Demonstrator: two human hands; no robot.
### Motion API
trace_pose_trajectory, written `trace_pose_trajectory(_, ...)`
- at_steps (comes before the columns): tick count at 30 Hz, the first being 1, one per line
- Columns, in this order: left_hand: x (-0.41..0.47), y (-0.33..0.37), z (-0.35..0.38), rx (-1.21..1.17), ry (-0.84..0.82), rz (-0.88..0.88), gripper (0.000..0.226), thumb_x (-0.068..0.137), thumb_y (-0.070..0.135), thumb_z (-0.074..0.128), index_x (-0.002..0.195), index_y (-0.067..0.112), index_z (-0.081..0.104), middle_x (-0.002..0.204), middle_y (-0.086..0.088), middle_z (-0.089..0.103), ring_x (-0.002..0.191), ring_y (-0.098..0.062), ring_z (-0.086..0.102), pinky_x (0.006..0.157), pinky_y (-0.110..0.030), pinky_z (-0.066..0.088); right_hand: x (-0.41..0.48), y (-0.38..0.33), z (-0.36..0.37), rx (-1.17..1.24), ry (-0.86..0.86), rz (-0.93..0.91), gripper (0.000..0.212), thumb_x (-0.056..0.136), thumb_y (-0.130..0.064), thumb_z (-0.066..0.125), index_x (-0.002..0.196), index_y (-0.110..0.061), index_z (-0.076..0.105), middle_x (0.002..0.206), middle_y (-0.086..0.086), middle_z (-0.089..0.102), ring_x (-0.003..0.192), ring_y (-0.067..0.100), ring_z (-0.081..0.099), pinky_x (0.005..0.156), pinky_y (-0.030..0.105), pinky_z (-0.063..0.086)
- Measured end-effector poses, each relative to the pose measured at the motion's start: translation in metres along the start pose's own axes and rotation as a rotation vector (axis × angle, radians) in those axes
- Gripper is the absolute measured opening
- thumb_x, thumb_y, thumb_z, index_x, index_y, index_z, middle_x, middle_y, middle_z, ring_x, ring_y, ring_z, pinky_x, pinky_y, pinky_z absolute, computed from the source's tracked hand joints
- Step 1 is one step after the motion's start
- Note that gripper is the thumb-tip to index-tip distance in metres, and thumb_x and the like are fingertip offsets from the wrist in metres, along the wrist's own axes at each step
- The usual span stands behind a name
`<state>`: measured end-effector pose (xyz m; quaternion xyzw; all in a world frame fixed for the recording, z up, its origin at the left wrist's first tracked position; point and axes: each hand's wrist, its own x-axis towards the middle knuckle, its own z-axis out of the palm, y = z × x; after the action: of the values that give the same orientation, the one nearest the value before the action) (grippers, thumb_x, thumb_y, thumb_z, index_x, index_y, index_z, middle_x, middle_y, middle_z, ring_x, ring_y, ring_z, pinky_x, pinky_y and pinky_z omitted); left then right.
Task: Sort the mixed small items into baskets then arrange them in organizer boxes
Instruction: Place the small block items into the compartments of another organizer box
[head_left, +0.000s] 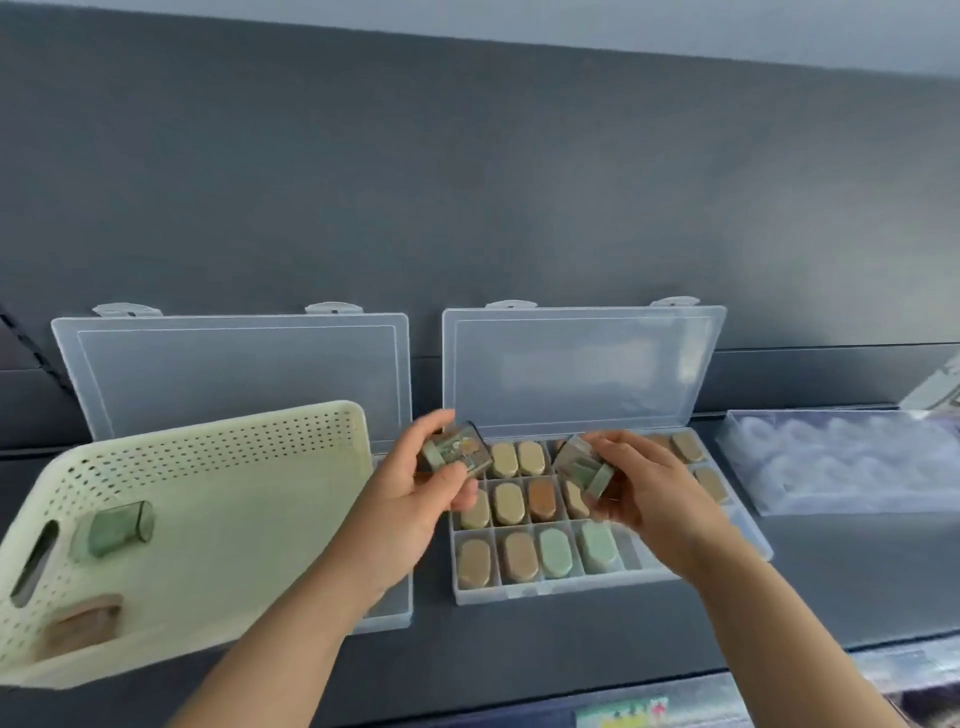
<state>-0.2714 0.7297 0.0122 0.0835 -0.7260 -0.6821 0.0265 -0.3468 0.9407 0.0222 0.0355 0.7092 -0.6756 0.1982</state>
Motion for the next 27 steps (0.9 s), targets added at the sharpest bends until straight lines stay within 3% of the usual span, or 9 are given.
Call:
trace_pose_trajectory(3,0.005,-0.007,0.046,-0.038,0.004,-0.005,0.044,0.088,0.011,0.063,0.122,0.030,0.043,0.108,-0.002,0.064,0.087,-0.019,0.070,0.083,-0.034,0.056,0.005,0.012,-0.043,-0.032,-0.013,0.020,0.019,0.097,-0.012,0.047,0.100,-0.011,0.065,0.098,0.020,0.065,0.077,0.025,0.057,0.065,0.033,0.050)
trace_pose_trajectory(6,0.011,-0.020,0.086,0.068,-0.002,0.028,0.032,0.087,0.014,0.065,0.113,0.027,0.053,0.112,0.001,0.063,0.090,-0.012,0.067,0.075,-0.028,0.057,0.005,0.021,-0.078,-0.111,-0.022,0.004,0.019,0.097,-0.008,0.045,0.103,-0.015,0.063,0.101,0.017,0.066,0.081,0.024,0.059,0.071,0.033,0.053)
trace_pose_trajectory(12,0.021,-0.041,0.144,0.500,-0.055,0.131,0.042,0.097,0.031,0.047,0.136,0.045,0.037,0.126,0.017,0.047,0.109,-0.001,0.052,0.096,-0.028,0.047,0.003,0.042,-0.129,-0.107,-0.005,-0.004,0.017,0.097,-0.015,0.050,0.110,-0.015,0.060,0.102,0.013,0.068,0.075,0.022,0.062,0.078,0.039,0.056)
trace_pose_trajectory(15,0.023,-0.041,0.157,0.409,-0.081,0.073,0.036,0.097,0.026,0.049,0.125,0.047,0.045,0.112,0.011,0.056,0.084,-0.006,0.063,0.075,-0.027,0.056,0.002,0.045,-0.141,-0.071,-0.041,-0.026,0.016,0.097,-0.014,0.051,0.106,-0.014,0.063,0.102,0.013,0.068,0.073,0.022,0.061,0.075,0.037,0.055)
trace_pose_trajectory(18,0.026,-0.038,0.164,0.285,-0.069,0.001,0.035,0.095,0.019,0.053,0.124,0.038,0.052,0.094,0.005,0.064,0.074,-0.010,0.066,0.068,-0.027,0.058,0.005,0.047,-0.148,-0.042,-0.062,-0.041,0.017,0.096,-0.013,0.050,0.101,-0.015,0.067,0.103,0.012,0.068,0.072,0.021,0.059,0.071,0.033,0.054)
trace_pose_trajectory(21,0.029,-0.038,0.165,0.293,-0.087,0.016,0.039,0.094,0.019,0.055,0.123,0.043,0.049,0.105,0.008,0.059,0.075,-0.012,0.065,0.066,-0.024,0.056,0.007,0.049,-0.151,-0.071,-0.116,-0.058,0.017,0.091,-0.010,0.058,0.104,-0.018,0.066,0.105,0.012,0.068,0.074,0.020,0.061,0.074,0.032,0.054)
trace_pose_trajectory(23,0.032,-0.039,0.165,0.445,-0.116,0.071,0.045,0.095,0.024,0.053,0.131,0.048,0.042,0.116,0.011,0.050,0.082,-0.009,0.061,0.074,-0.022,0.054,0.008,0.049,-0.154,-0.198,-0.121,-0.085,0.024,0.087,-0.008,0.063,0.106,-0.022,0.065,0.104,0.006,0.068,0.075,0.016,0.063,0.077,0.033,0.055)
trace_pose_trajectory(25,0.033,-0.039,0.167,0.694,-0.144,0.138,0.047,0.093,0.029,0.055,0.136,0.042,0.041,0.120,0.014,0.042,0.093,-0.003,0.050,0.082,-0.012,0.042,0.008,0.048,-0.156,-0.323,-0.110,-0.110,0.028,0.085,-0.007,0.063,0.105,-0.027,0.064,0.104,0.002,0.067,0.070,0.010,0.063,0.068,0.029,0.054)
trace_pose_trajectory(27,0.035,-0.040,0.171,0.858,-0.171,0.161,0.048,0.088,0.037,0.062,0.133,0.037,0.045,0.116,0.016,0.040,0.088,-0.003,0.045,0.073,-0.008,0.034,0.010,0.050,-0.159,-0.408,-0.088,-0.127,0.030,0.085,-0.009,0.065,0.106,-0.031,0.063,0.105,0.003,0.064,0.064,0.008,0.061,0.055,0.022,0.048)
